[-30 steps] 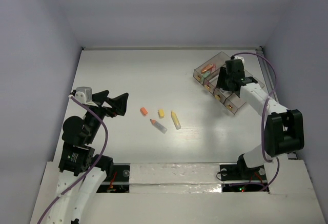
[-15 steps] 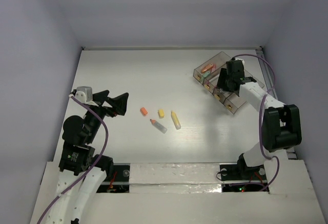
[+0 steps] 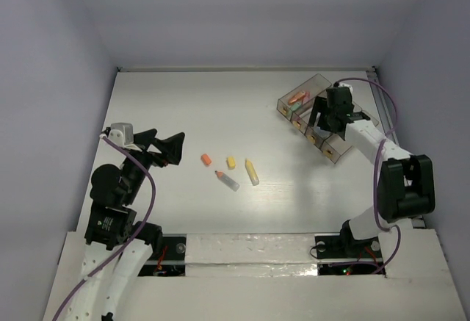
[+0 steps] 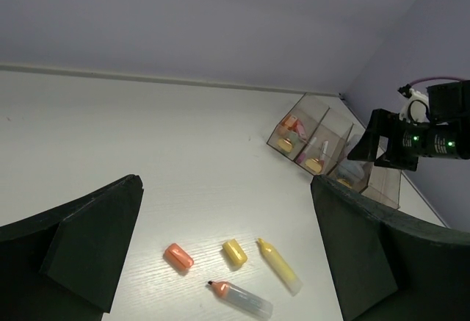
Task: Sort the stationery into containers
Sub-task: Place the stationery in the storage box, then pick up the pen from the center of the board.
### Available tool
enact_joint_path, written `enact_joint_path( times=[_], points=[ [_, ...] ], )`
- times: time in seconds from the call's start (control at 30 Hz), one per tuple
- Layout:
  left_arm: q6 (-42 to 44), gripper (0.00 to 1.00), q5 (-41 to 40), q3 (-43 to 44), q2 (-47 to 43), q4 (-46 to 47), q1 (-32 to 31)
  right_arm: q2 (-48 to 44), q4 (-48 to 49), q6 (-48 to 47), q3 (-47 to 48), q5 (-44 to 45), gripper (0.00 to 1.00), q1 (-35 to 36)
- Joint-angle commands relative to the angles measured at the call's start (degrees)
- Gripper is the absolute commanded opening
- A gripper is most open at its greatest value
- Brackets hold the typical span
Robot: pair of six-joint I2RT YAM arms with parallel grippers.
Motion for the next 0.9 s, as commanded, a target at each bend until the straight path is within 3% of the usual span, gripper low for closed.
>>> enact_joint_path(
  times=[0.0,0.17,0.27,0.47,0.6,0.87],
  points=[
    [-0.45,0.99,0.77,1.1,1.0,3.59,-0.26,-6.85,3.97,0.57,-0.91,-2.98,0.84,-0.29],
    [-4.58,0.99,1.57,0.57,1.97,6.05,-0.26,-12.23,6.53,0.92,-5.91,-5.03,0.77,4.09],
    [-6.52,0.99,1.48,0.74,2.67,6.14,-0.26,-14.43,6.18,0.05,-6.63,-3.72,0.73,10.76],
    [-8.8,0.99,6.04,0.39,7.14,6.58,0.26,-13.12,4.95,-0.84,-6.54,-7.66,0.72,24.29],
    [-9.86,0.99,9.65,-0.74,9.61,8.24,0.79,-11.1,4.77,-1.28,-7.06,-9.68,0.71,29.57],
    [-12.23,0.99,13.52,-1.8,15.58,9.83,0.79,-13.46,6.26,-0.92,-11.89,-11.18,0.66,31.35]
  ],
)
